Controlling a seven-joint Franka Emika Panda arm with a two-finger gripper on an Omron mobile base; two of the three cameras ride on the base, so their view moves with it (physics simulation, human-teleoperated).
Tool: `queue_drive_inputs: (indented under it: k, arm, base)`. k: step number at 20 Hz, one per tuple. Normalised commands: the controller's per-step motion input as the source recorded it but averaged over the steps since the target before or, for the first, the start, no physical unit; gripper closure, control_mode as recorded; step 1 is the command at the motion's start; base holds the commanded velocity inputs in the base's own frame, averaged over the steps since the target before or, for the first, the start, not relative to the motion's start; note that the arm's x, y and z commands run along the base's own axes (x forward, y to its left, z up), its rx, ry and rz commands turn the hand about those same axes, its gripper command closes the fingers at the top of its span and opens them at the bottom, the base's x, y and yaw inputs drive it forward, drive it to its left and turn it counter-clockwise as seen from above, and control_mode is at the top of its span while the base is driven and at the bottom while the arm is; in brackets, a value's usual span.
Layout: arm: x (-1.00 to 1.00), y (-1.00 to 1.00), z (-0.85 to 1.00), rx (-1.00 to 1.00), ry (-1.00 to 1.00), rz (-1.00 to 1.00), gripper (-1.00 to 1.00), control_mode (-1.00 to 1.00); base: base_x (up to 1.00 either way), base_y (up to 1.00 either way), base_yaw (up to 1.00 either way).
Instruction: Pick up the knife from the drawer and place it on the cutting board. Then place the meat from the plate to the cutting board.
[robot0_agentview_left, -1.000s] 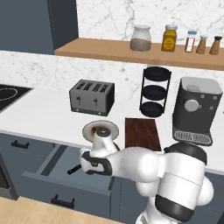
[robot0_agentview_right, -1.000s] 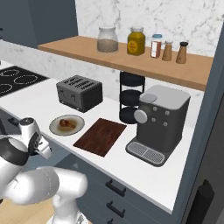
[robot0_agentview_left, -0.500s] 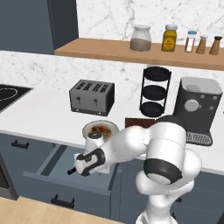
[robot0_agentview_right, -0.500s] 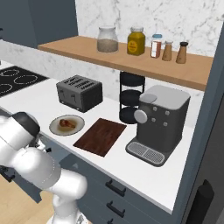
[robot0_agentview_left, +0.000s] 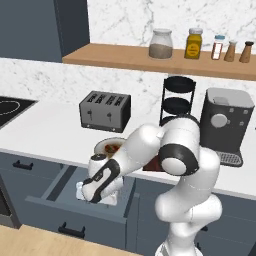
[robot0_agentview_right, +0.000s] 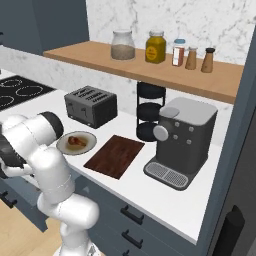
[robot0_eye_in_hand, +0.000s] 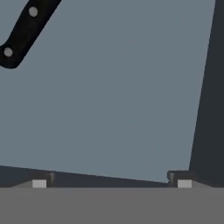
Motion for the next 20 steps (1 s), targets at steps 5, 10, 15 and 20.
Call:
queue_drive_inputs:
  k: [5, 10, 15, 20]
  arm:
    - [-0.33, 0.35, -0.32, 0.00, 0.08, 0.00, -1.00, -1.00]
    - [-0.46, 0.13, -0.09, 0.01, 0.05, 0.00, -1.00, -1.00]
    - [-0.84, 0.37, 0.00, 0.00, 0.01, 0.00, -1.00, -1.00]
    - [-0.92, 0.40, 0.02, 0.00, 0.01, 0.00, -1.00, -1.00]
  base:
    - [0.00, 0.00, 0.00]
    - [0.00, 0.00, 0.00]
    - [0.00, 0.00, 0.00]
    - [0.00, 0.00, 0.00]
